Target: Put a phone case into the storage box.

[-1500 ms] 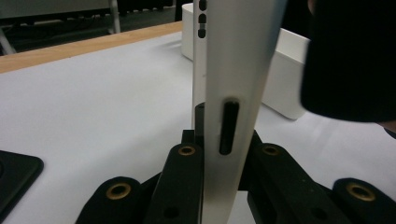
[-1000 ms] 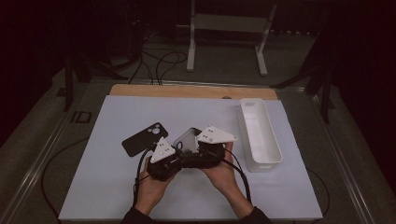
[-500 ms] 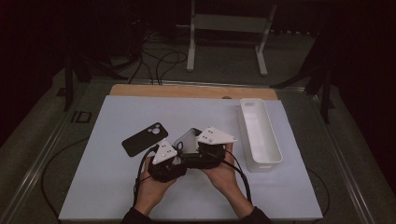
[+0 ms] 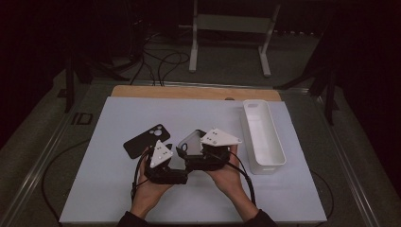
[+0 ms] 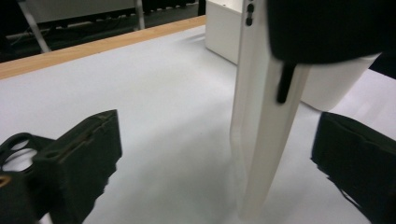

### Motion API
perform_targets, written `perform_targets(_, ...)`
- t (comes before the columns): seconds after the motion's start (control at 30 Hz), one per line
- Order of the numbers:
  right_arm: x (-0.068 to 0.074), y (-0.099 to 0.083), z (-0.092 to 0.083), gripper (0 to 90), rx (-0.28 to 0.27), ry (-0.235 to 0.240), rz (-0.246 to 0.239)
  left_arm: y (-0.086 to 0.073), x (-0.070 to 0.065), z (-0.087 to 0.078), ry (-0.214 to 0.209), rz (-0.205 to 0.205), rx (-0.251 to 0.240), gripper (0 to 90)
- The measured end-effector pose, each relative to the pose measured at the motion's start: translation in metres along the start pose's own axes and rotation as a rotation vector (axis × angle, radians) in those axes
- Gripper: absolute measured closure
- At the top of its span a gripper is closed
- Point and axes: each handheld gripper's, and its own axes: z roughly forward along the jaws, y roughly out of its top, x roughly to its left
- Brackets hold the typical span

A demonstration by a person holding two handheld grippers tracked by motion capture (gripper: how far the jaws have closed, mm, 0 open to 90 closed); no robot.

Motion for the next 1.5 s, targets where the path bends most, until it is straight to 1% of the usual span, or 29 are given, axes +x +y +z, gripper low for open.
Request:
perform_targets(0.03,0.0,0.0,0.0,16.6,0.001,-0.003,0.001,-0.001,0.001,-0.001,-0.002,-0.003,-0.004,0.5)
perform_targets(0.1,0.0,0.0,-0.001,16.5,0.0,-0.007,-0.001,-0.003,0.004,-0.004,0.011,0.001,-0.007,0.1)
perform_targets(0.13,0.0,0.0,-0.001,16.5,0.0,-0.007,-0.001,-0.003,0.004,-0.004,0.011,0.001,-0.007,0.0)
perform_targets(0.2,-0.001,0.0,-0.001,16.5,0.0,-0.011,0.0,-0.005,0.008,-0.009,0.012,0.004,-0.02,0.0)
perform_targets(0.23,-0.002,0.0,-0.002,16.5,0.001,-0.015,-0.001,-0.007,0.012,-0.013,0.02,0.002,-0.032,0.0)
perform_targets(0.27,-0.002,0.0,-0.002,16.5,0.001,-0.015,-0.001,-0.007,0.012,-0.013,0.02,0.002,-0.032,0.0)
perform_targets(0.33,-0.004,-0.001,-0.003,16.5,0.004,-0.016,0.0,-0.011,0.018,-0.019,0.045,0.007,-0.044,0.0)
perform_targets(0.43,-0.005,-0.002,-0.004,16.5,0.004,-0.02,0.006,-0.015,0.022,-0.024,0.06,0.009,-0.048,0.0)
perform_targets(0.5,-0.005,-0.002,-0.004,16.5,0.005,-0.021,0.006,-0.02,0.027,-0.029,0.077,0.006,-0.041,0.0)
perform_targets(0.53,-0.007,-0.002,-0.005,16.5,0.006,-0.026,0.006,-0.026,0.033,-0.035,0.087,0.003,-0.046,0.0)
perform_targets(0.57,-0.008,-0.002,-0.006,16.5,0.005,-0.027,0.005,-0.029,0.036,-0.038,0.097,0.003,-0.045,0.0)
perform_targets(0.6,-0.008,-0.002,-0.006,16.5,0.005,-0.027,0.005,-0.029,0.036,-0.038,0.097,0.003,-0.045,0.0)
perform_targets(0.67,-0.009,-0.002,-0.007,16.5,0.002,-0.031,0.007,-0.036,0.042,-0.043,0.108,-0.01,-0.047,0.0)
perform_targets(0.7,-0.01,-0.001,-0.008,16.5,0.003,-0.035,0.007,-0.043,0.048,-0.049,0.118,-0.02,-0.051,0.0)
perform_targets(0.77,-0.011,0.0,-0.009,16.5,0.0,-0.038,0.008,-0.049,0.052,-0.055,0.131,-0.028,-0.058,0.0)
perform_targets(0.83,-0.011,0.0,-0.009,16.5,-0.002,-0.038,0.009,-0.052,0.055,-0.057,0.133,-0.03,-0.063,0.0)
perform_targets(0.87,-0.012,0.0,-0.01,16.5,-0.004,-0.041,0.004,-0.057,0.058,-0.062,0.147,-0.024,-0.066,0.0)
perform_targets(0.93,-0.013,0.001,-0.011,16.5,-0.004,-0.048,0.003,-0.062,0.06,-0.064,0.155,-0.015,-0.067,0.0)
perform_targets(0.97,-0.013,0.001,-0.011,16.5,-0.005,-0.051,0.005,-0.064,0.061,-0.064,0.168,-0.006,-0.057,0.0)
perform_targets(1.03,-0.016,0.001,-0.013,16.5,-0.008,-0.058,0.006,-0.066,0.062,-0.065,0.175,-0.005,-0.053,0.0)
perform_targets(1.2,-0.022,0.004,-0.017,16.5,-0.018,-0.075,0.014,-0.074,0.068,-0.065,0.174,-0.018,-0.051,0.0)
perform_targets(1.27,-0.026,0.005,-0.019,16.5,-0.019,-0.084,0.014,-0.078,0.07,-0.064,0.178,-0.023,-0.042,0.0)
perform_targets(1.4,-0.032,0.008,-0.02,16.5,-0.02,-0.098,0.011,-0.08,0.072,-0.064,0.186,-0.025,-0.041,0.0)
perform_targets(1.43,-0.035,0.009,-0.021,16.5,-0.019,-0.112,0.016,-0.08,0.072,-0.064,0.186,-0.03,-0.042,0.0)
perform_targets(1.5,-0.037,0.01,-0.021,16.5,-0.021,-0.115,0.017,-0.081,0.073,-0.065,0.19,-0.032,-0.045,0.0)
